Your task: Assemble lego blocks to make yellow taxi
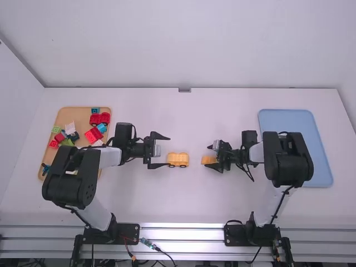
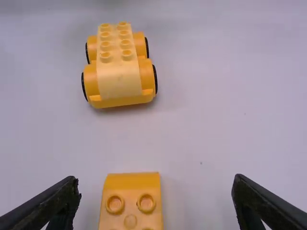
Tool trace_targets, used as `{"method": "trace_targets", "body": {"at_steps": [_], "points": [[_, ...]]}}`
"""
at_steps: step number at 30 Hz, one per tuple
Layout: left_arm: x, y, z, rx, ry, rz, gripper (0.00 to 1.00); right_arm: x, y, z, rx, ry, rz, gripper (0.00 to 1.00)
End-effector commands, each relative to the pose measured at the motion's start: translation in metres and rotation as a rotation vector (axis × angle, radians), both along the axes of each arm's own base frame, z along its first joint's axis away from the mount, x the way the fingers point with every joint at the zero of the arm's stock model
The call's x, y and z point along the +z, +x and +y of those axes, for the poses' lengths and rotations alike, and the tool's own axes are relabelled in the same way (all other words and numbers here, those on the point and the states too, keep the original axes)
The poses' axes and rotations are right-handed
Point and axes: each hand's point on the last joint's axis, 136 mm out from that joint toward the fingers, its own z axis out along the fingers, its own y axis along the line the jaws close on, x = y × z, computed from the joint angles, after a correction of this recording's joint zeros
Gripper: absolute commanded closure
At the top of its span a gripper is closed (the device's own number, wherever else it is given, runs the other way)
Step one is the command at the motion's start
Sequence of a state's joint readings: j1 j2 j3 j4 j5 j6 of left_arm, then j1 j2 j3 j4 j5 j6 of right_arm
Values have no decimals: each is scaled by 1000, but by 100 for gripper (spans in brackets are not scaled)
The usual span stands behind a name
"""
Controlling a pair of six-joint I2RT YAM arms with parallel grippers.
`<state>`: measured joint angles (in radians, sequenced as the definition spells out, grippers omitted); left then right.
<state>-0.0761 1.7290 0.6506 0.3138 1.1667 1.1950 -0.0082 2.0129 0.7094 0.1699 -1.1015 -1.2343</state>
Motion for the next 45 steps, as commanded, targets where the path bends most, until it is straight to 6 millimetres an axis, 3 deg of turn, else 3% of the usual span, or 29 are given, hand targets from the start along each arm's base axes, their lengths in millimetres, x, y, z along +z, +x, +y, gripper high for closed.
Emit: {"method": "trace_targets", "body": {"at_steps": [1,6,28,36,45], "points": [[-2,-7,-2,-12,-27,52,1,-4,-6,3,13,26,22,18],[-2,-7,-2,-12,-27,50,1,-7,-16,3,36,27,-4,19],[6,-10,-5,-41,-62,38,1,-14,-19,11,47,-14,-3,22],[5,-10,-5,-42,-62,39,1,-19,-19,10,41,-44,5,35],[5,-10,-5,-41,-62,39,1,-19,-20,14,41,-41,20,41]]}}
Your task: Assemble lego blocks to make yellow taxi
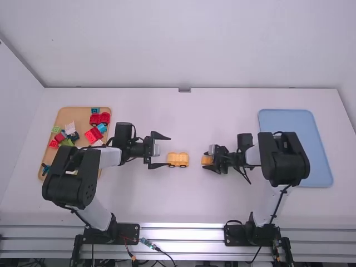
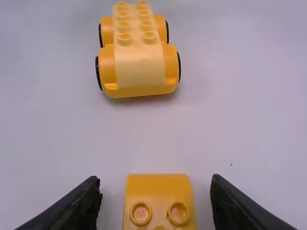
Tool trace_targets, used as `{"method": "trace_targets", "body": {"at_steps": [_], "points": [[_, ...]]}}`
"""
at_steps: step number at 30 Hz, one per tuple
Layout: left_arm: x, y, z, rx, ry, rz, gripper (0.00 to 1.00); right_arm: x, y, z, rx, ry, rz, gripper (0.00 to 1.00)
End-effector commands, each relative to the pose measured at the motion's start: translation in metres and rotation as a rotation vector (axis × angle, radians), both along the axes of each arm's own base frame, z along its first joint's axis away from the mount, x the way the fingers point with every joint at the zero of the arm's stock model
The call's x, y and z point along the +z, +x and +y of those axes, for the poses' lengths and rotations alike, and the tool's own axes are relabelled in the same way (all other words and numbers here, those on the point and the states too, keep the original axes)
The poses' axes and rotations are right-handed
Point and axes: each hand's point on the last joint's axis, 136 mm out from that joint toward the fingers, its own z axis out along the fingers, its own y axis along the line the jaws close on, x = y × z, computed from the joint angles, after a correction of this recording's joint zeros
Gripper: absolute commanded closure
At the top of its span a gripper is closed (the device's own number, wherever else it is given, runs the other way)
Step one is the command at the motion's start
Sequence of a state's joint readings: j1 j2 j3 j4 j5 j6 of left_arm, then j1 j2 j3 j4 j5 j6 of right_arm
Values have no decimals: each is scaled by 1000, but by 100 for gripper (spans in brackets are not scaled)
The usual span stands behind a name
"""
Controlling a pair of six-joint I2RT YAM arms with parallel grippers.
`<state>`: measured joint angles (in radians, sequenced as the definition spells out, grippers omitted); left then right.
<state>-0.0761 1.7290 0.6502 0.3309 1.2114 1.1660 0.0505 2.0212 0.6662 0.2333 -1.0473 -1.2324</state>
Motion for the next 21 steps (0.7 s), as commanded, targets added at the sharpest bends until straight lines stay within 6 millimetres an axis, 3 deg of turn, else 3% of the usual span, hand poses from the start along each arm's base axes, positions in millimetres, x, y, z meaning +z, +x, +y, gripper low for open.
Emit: {"method": "trace_targets", "body": {"at_steps": [1,4,14,21], "points": [[-1,-7,-2,-21,-22,26,1,-5,-6,0,1,9,32,45],[-1,-7,-2,-24,-25,25,1,-5,-6,1,2,9,32,55],[-1,-8,-2,-25,-28,29,1,-5,-6,1,1,9,34,73],[-8,-8,0,-4,4,58,1,1,-2,2,8,34,28,77]]}}
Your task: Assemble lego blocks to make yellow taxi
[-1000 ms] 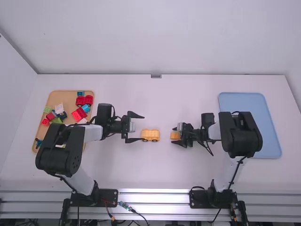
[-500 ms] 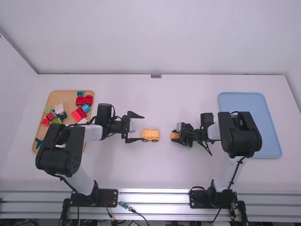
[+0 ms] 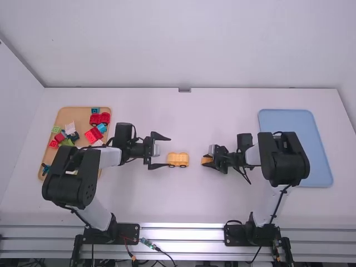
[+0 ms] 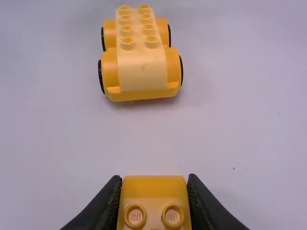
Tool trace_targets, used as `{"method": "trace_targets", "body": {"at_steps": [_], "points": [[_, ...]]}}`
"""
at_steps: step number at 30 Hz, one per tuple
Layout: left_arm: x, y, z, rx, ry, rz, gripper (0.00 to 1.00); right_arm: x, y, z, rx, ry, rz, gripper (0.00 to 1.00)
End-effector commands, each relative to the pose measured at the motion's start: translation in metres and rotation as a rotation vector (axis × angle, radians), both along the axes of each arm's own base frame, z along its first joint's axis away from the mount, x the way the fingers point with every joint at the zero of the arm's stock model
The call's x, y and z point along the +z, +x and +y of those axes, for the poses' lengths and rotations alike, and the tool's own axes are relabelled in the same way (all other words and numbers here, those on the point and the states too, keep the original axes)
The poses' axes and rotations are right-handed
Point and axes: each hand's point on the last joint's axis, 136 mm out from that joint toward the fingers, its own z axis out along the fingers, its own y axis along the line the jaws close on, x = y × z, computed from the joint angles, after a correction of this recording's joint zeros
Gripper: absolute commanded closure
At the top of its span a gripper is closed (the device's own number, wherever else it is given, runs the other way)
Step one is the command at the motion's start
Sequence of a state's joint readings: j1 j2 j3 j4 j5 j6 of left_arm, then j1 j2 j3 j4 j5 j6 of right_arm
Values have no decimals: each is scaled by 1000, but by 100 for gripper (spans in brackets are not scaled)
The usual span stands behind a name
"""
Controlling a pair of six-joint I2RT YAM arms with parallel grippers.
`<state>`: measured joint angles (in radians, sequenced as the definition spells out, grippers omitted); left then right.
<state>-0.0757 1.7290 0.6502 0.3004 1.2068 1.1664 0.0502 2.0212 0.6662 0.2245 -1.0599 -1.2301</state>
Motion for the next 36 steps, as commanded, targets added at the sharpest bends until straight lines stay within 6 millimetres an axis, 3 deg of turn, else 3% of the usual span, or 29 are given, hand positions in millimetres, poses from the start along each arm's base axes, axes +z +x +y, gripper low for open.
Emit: {"method": "trace_targets", "body": {"at_steps": [1,13,20,27,29,34,36], "points": [[-7,-5,-1,-2,5,36,1,1,1,1,3,24,20,77],[-45,-8,-14,-67,-18,54,1,15,12,5,17,65,42,79],[-68,8,-33,-48,4,159,1,25,12,6,37,82,57,80],[-79,16,-42,-89,-34,214,0,25,9,10,58,79,43,80],[-84,18,-43,-89,-31,230,2,26,8,11,61,79,41,80],[-89,14,-43,-93,-29,238,23,30,9,15,73,84,28,80],[-89,12,-43,-93,-29,235,26,30,10,14,71,83,25,80]]}}
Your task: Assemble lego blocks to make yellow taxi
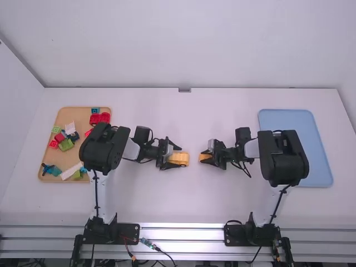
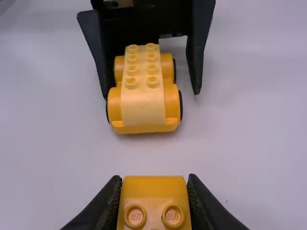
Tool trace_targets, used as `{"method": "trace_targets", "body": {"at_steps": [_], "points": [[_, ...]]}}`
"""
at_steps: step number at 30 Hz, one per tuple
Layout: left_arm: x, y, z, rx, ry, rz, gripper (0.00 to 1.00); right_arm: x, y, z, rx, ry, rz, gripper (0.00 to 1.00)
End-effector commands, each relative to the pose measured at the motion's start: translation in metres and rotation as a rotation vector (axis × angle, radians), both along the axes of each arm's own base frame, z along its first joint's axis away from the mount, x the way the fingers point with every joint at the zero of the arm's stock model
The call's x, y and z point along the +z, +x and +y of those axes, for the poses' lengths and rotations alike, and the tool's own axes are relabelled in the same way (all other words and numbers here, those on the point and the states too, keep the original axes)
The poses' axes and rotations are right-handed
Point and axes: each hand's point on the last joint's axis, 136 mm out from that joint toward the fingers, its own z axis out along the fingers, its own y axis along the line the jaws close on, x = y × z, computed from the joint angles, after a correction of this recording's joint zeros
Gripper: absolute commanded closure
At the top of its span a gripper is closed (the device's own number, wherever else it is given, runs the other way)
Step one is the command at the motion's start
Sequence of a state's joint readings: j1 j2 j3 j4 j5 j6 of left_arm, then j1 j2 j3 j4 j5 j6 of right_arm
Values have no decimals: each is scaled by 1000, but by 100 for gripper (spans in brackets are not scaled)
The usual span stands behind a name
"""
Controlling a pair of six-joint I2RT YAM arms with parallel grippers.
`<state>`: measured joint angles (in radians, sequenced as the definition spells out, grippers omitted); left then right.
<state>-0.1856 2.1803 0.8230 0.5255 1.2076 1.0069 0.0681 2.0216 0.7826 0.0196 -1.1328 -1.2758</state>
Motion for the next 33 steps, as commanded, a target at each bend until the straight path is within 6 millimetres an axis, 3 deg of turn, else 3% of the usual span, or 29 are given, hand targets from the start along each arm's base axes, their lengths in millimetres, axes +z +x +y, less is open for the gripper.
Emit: {"method": "trace_targets", "body": {"at_steps": [1,2,3,13,24,33], "points": [[-2,-12,-2,-23,-24,33,30,10,5,4,13,24,-26,80],[-3,-13,0,-19,-24,28,37,10,4,5,17,28,-29,80],[-3,-14,-1,-21,-24,26,39,11,4,6,21,31,-29,80],[-1,-17,1,8,-45,3,43,22,12,13,15,53,0,84],[-5,-8,1,56,-11,44,43,42,9,37,33,-61,-70,85],[-4,-8,-1,49,-15,42,46,56,4,64,61,-98,-134,93]]}}
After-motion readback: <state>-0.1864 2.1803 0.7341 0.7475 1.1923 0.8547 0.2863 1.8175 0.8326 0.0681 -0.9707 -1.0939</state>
